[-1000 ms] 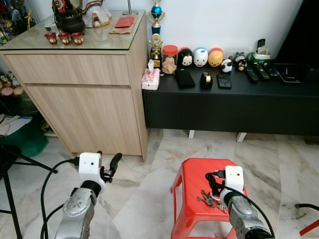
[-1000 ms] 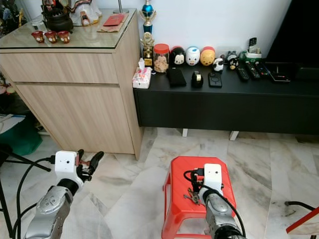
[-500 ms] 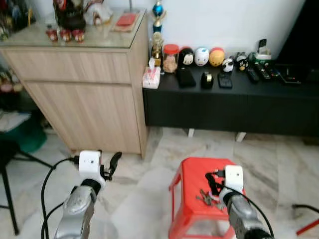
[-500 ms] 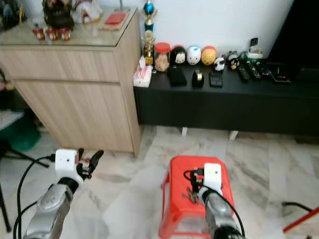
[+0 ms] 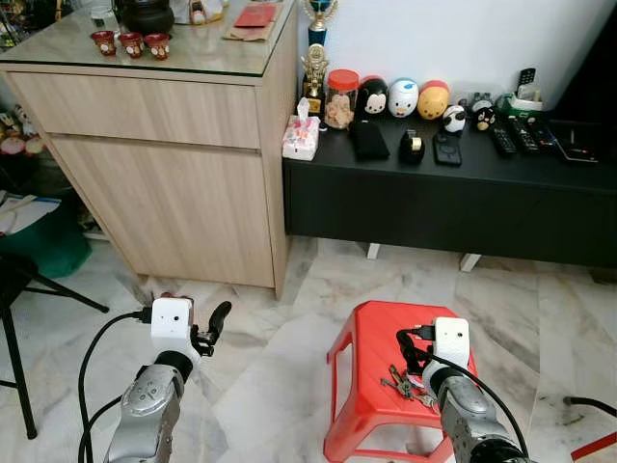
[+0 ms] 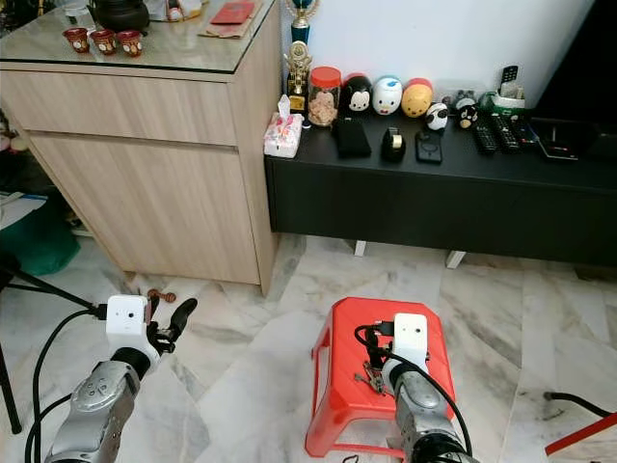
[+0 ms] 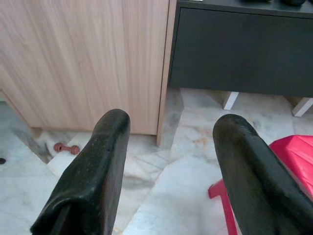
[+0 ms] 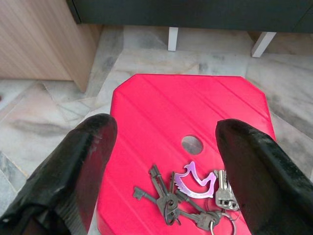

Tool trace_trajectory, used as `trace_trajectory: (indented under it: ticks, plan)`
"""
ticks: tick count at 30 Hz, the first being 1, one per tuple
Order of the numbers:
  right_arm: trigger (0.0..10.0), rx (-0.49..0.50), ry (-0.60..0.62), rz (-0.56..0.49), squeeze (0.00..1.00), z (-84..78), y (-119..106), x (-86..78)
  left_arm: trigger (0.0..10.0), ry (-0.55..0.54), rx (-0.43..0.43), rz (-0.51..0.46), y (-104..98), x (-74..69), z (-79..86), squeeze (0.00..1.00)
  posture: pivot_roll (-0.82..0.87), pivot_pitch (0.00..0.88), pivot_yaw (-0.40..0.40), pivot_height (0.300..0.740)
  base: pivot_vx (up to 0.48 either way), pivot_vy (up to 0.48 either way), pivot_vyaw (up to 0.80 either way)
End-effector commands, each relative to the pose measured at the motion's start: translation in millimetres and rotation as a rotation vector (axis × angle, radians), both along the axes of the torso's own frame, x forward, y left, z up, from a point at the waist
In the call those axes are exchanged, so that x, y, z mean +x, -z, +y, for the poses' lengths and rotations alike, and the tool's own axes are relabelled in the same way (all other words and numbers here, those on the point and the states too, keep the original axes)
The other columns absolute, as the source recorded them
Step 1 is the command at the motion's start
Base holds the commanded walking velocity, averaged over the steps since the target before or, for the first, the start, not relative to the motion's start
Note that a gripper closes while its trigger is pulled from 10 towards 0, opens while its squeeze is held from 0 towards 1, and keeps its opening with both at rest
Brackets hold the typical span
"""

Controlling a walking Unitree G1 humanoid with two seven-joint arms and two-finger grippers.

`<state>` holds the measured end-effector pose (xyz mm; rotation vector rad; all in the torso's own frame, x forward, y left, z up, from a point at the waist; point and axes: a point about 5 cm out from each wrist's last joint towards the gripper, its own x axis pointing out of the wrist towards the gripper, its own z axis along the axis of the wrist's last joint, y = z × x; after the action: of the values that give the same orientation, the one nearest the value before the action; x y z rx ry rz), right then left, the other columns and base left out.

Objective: Hang keys on a hook

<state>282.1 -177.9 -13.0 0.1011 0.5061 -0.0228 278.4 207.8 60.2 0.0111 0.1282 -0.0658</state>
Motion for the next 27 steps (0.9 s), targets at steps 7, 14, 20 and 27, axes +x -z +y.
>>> trace_trajectory:
  ticks: [7, 14, 20, 27]
  plan:
    - [10.0, -0.016, -0.017, 0.006, 0.00, -0.3, 0.1, 0.2, 10.0, -0.024, -0.001, -0.002, 1.7, -0.8, 3.6, 0.00, 0.20, 0.121, -0.049, 0.740, 0.000, 0.000, 0.00]
    - [10.0, -0.020, -0.030, 0.008, 0.00, 1.3, 0.7, -0.3, 10.0, -0.034, -0.006, -0.008, 1.4, -1.2, 3.8, 0.00, 0.20, 0.128, -0.053, 0.740, 0.000, 0.000, 0.00]
    - [10.0, -0.021, -0.041, 0.006, 0.00, 2.5, 0.3, 0.2, 10.0, -0.047, 0.005, -0.026, -0.2, -1.8, 5.4, 0.00, 0.20, 0.135, -0.053, 0.740, 0.000, 0.000, 0.00]
    - [10.0, -0.029, -0.049, 0.034, 0.00, 4.6, 2.2, -0.2, 10.0, -0.048, 0.013, -0.011, 1.7, -2.5, 6.1, 0.00, 0.20, 0.139, -0.055, 0.735, 0.000, 0.000, 0.00]
